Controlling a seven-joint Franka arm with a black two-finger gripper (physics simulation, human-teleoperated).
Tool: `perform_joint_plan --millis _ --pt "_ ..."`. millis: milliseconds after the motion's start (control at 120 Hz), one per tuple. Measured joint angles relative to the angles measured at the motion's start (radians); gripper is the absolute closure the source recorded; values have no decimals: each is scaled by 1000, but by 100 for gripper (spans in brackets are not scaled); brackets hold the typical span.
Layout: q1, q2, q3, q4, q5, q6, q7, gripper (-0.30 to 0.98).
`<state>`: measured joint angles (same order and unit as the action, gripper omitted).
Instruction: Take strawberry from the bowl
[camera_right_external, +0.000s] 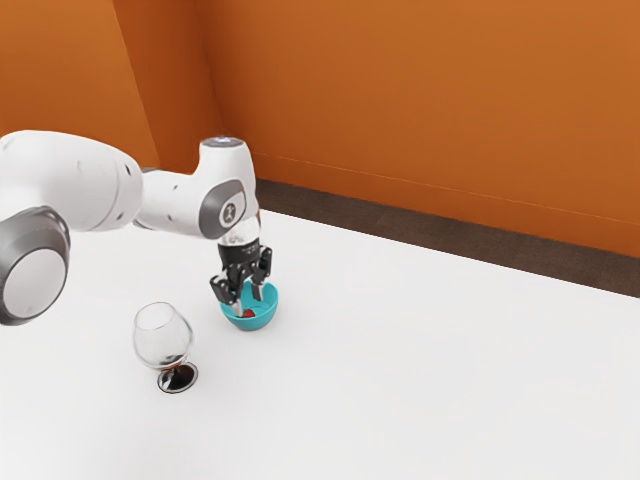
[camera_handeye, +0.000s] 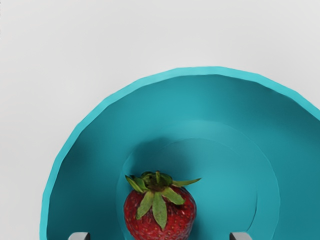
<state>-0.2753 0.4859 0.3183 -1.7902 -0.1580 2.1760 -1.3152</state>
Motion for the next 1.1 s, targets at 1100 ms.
perform_joint_plan --millis 1100 --pt "8 62 -8 12 -11 106 -50 45"
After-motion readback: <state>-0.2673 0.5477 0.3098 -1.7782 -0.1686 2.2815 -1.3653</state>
